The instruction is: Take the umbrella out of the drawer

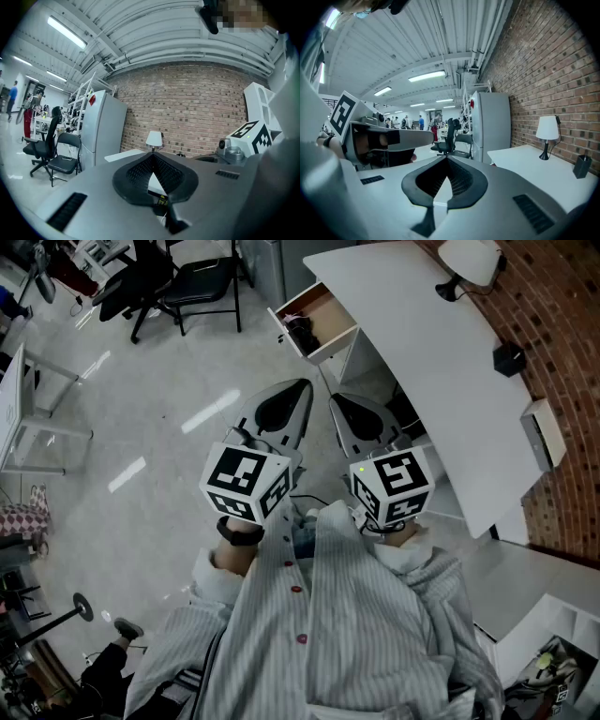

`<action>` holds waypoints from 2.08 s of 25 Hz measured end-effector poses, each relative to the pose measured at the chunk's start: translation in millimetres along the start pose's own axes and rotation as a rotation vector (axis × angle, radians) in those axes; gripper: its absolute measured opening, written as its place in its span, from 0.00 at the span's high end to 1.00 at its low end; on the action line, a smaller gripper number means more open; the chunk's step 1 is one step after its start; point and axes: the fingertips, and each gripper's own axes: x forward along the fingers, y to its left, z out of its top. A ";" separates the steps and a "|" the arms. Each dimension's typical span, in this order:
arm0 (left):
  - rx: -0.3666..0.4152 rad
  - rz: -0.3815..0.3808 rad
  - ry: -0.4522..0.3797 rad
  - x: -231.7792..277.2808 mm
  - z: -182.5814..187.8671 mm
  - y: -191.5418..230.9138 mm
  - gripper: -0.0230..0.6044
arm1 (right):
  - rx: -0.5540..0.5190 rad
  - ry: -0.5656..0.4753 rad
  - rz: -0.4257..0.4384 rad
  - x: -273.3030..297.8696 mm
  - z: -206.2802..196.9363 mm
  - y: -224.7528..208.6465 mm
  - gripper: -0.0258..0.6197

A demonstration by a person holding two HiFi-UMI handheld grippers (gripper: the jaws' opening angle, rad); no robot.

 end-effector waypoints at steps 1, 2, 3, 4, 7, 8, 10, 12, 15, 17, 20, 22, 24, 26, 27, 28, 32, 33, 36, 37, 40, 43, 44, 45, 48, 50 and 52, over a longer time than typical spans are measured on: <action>0.000 0.002 0.000 -0.4 -0.8 -2.1 0.95 | 0.000 0.000 0.002 -1.7 -0.9 -0.3 0.91; 0.001 0.003 0.000 -0.9 -1.6 -4.2 0.95 | 0.000 -0.001 0.003 -3.3 -1.7 -0.6 0.91; 0.001 0.005 0.000 -1.5 -2.5 -6.3 0.95 | 0.000 -0.002 0.004 -5.1 -2.4 -1.0 0.91; 0.001 0.005 0.001 -2.1 -3.6 -8.5 0.95 | 0.001 -0.005 0.004 -7.0 -2.8 -1.5 0.91; -0.001 0.007 0.003 -4.7 -7.0 -14.5 0.95 | 0.002 -0.010 0.001 -13.4 -4.0 -1.3 0.91; -0.002 0.009 0.004 -5.8 -8.0 -15.9 0.95 | 0.000 -0.009 0.001 -15.2 -4.6 -0.6 0.91; -0.005 0.015 0.004 -8.7 -10.4 -18.1 0.95 | -0.007 -0.007 0.002 -18.5 -6.5 1.5 0.91; -0.008 0.024 0.006 -11.8 -13.8 -21.4 0.95 | -0.010 -0.006 0.006 -23.0 -9.9 3.0 0.91; -0.009 0.037 0.011 -17.6 -20.1 -27.2 0.95 | -0.003 0.001 0.009 -31.6 -18.2 2.5 0.91; -0.007 0.048 0.015 -23.9 -23.4 -28.3 0.95 | 0.003 0.007 0.007 -36.1 -23.7 2.9 0.91; -0.012 0.066 0.016 -33.0 -26.7 -24.5 0.95 | 0.004 0.013 0.002 -38.6 -28.2 4.4 0.91; -0.019 0.079 0.017 -37.0 -29.2 -20.8 0.95 | 0.006 0.014 0.001 -38.9 -29.5 4.7 0.91; -0.028 0.094 0.016 -40.5 -32.0 -16.4 0.95 | 0.011 0.017 0.005 -38.4 -31.9 5.8 0.91; -0.034 0.108 0.015 -43.6 -33.8 -9.7 0.95 | 0.014 0.024 0.011 -35.3 -34.3 7.9 0.91; -0.035 0.114 0.015 -44.7 -34.3 -5.6 0.95 | 0.014 0.029 0.014 -32.4 -35.2 9.0 0.91; -0.037 0.119 0.015 -45.2 -34.7 -1.2 0.95 | 0.014 0.033 0.015 -28.8 -35.8 9.7 0.91; -0.037 0.122 0.014 -41.0 -33.5 21.4 0.95 | 0.014 0.046 0.016 -5.3 -36.5 9.9 0.91; -0.034 0.120 0.011 -38.0 -31.8 28.5 0.95 | 0.015 0.048 0.016 2.5 -36.0 9.1 0.91; -0.027 0.110 0.004 -24.6 -25.2 51.9 0.95 | 0.024 0.050 0.007 28.2 -31.9 2.6 0.91; -0.026 0.105 0.003 -18.6 -23.0 60.5 0.95 | 0.029 0.051 0.003 37.7 -29.8 -0.8 0.91; -0.018 0.084 0.010 1.9 -16.6 89.4 0.95 | 0.038 0.055 -0.011 70.8 -21.2 -12.3 0.91; -0.011 0.053 0.020 23.4 -9.5 121.4 0.95 | 0.044 0.057 -0.039 106.2 -10.5 -23.5 0.91; -0.010 0.044 0.021 30.4 -6.2 132.6 0.95 | 0.045 0.057 -0.047 118.1 -6.1 -26.8 0.91; -0.007 0.035 0.022 37.4 -2.5 143.4 0.95 | 0.045 0.056 -0.055 129.7 -1.4 -30.2 0.91; 0.005 0.010 0.021 57.3 8.3 172.0 0.95 | 0.043 0.049 -0.076 161.8 12.2 -41.5 0.91; 0.009 -0.005 0.022 66.6 13.2 189.6 0.95 | 0.046 0.048 -0.087 182.1 18.8 -46.7 0.91; 0.009 -0.020 0.027 72.8 15.8 206.9 0.95 | 0.052 0.048 -0.097 201.9 23.5 -50.1 0.91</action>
